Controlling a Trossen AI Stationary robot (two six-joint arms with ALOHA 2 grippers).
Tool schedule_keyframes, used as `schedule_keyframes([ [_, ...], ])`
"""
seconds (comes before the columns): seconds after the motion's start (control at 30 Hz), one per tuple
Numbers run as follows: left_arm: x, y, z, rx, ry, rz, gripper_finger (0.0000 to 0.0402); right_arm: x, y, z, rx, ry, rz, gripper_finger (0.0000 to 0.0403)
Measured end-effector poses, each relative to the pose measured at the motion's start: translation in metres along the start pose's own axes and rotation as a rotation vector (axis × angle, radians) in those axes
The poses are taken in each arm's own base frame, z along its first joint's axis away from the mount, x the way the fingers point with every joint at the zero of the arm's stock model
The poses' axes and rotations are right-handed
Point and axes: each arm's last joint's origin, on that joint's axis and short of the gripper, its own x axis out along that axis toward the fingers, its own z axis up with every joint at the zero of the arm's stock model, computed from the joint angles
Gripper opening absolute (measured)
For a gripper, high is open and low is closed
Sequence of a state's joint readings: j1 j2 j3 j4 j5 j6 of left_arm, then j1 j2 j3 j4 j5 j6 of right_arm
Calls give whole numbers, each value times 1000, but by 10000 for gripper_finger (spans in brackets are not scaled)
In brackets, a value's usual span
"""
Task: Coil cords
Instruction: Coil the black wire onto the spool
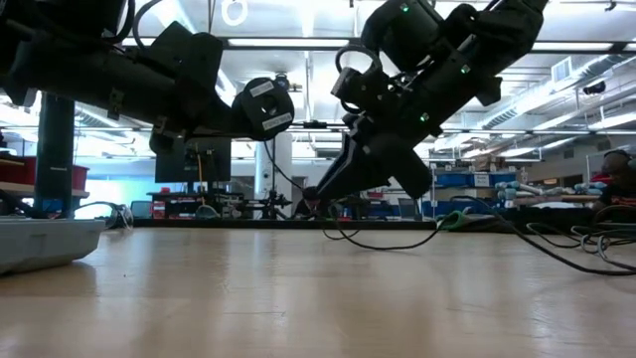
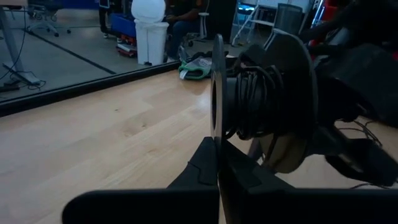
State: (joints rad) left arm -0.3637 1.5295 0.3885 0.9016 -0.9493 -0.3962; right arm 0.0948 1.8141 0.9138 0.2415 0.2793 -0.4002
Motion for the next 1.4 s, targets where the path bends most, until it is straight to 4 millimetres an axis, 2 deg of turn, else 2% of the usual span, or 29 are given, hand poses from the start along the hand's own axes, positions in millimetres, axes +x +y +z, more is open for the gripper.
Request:
schedule_keyframes([
  [0.2, 0, 0, 0, -2, -1, -1, 0, 0, -3, 0, -65, 13, -43, 65],
  [0.53, 0, 0, 0, -2, -1, -1, 0, 2, -10, -3, -59, 32, -80, 48],
  [0.67, 0, 0, 0, -2, -1, -1, 0, 2, -9, -3, -68, 30, -79, 48],
  [0.87, 0, 0, 0, -2, -1, -1, 0, -1, -2, 4, -199, -8, -75, 50],
  [1.4, 0, 0, 0, -7, -3, -2, 0, 0, -2, 2, -291, 3, -56, 66],
])
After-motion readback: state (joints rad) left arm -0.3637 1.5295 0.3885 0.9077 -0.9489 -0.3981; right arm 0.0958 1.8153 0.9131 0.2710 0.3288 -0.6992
